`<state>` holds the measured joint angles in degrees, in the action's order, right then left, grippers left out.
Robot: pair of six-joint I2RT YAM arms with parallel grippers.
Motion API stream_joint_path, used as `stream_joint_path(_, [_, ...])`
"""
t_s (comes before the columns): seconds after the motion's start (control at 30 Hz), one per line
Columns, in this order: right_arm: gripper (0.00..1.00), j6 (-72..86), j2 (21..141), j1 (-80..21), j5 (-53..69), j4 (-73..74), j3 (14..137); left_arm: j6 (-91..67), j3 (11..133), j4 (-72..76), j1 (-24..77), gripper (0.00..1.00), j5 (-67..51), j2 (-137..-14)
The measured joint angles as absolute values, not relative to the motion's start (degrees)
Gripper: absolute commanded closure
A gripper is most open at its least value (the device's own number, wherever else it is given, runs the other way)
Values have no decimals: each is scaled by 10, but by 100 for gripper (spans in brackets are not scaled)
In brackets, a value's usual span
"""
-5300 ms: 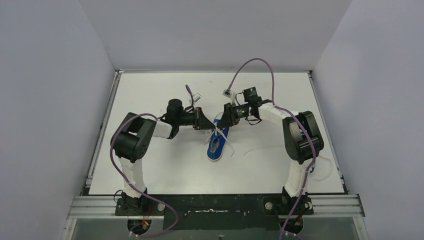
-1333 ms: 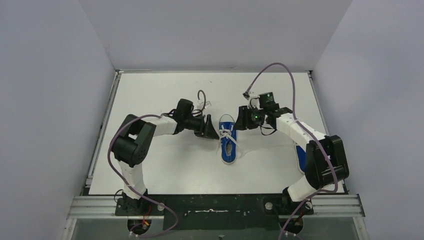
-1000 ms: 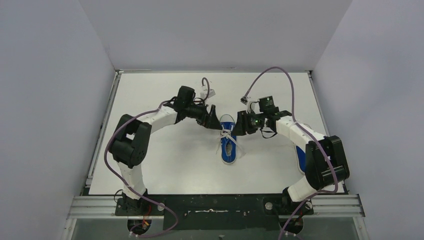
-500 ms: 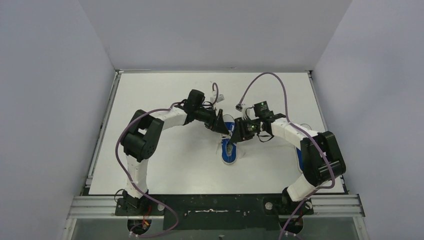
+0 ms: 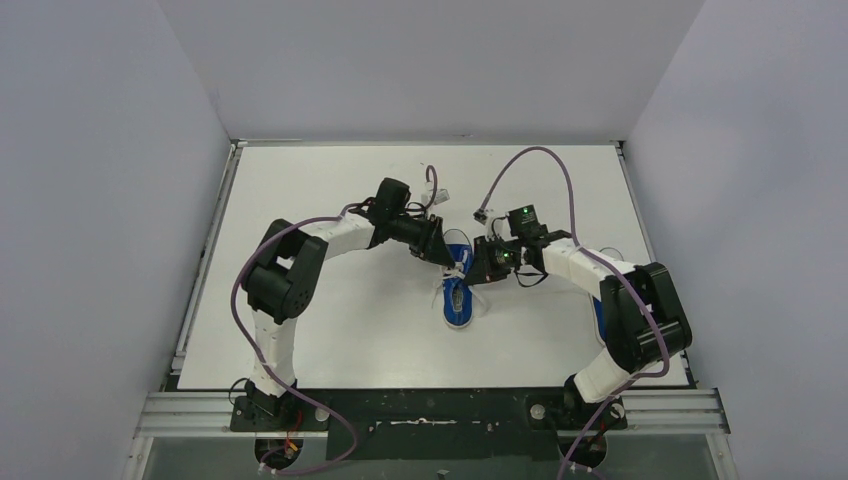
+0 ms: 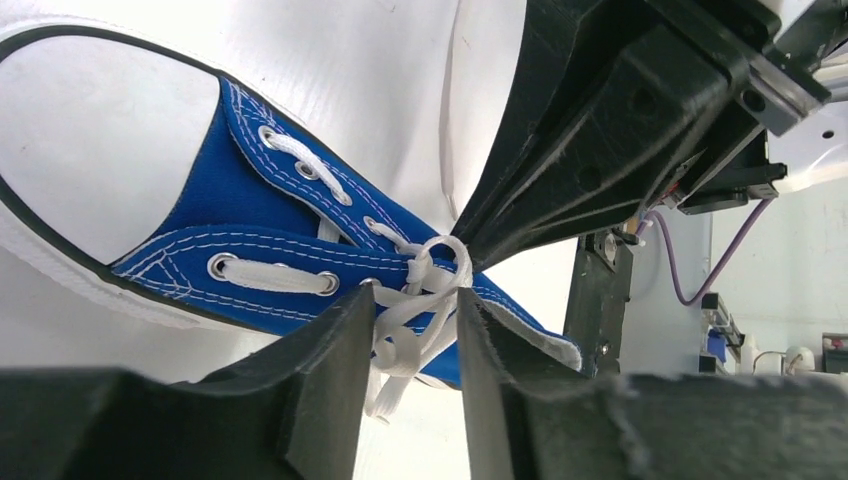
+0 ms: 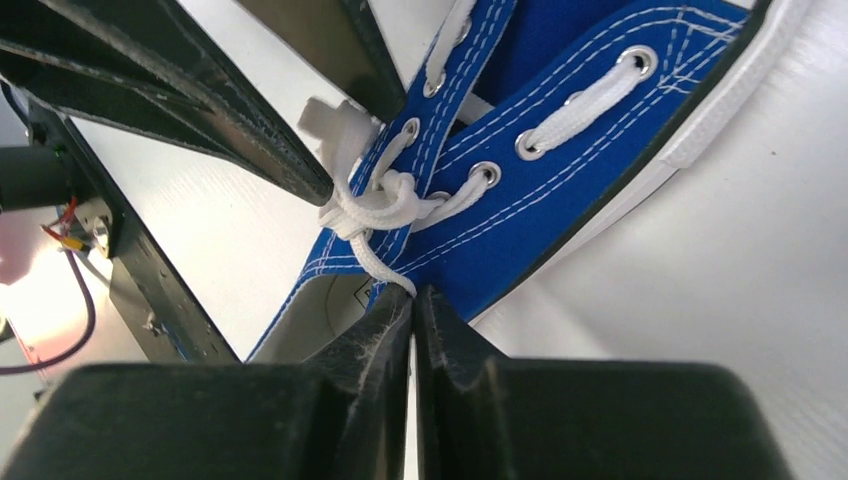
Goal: Tie the shoes
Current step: Cross the shoelace with the shoelace.
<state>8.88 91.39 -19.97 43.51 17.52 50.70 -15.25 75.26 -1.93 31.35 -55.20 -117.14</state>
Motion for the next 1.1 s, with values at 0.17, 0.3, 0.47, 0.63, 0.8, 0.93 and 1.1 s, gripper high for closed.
stream_joint_path(0.17, [100, 98, 914, -200, 417, 172, 511, -153, 753, -23, 314, 86, -557, -1171])
stream_joint_path(0.3, [100, 99, 911, -199, 412, 172, 521, -159, 754, -25, 313, 92, -560, -1171])
stream_joint_path(0.47, [100, 112, 902, -199, 409, 162, 525, -168, 757, -23, 313, 96, -561, -1171])
stream_joint_path(0.63, [100, 131, 902, -199, 409, 147, 525, -187, 757, -6, 310, 84, -564, -1171])
stream_joint_path(0.8, [100, 147, 902, -199, 409, 129, 525, -199, 757, 5, 310, 60, -564, -1171])
stream_joint_path(0.93, [100, 157, 905, -199, 409, 119, 525, -203, 754, 9, 310, 54, -564, -1171])
stream_joint_path(1.1, [100, 161, 909, -200, 409, 117, 525, -197, 753, 4, 312, 56, -564, -1171])
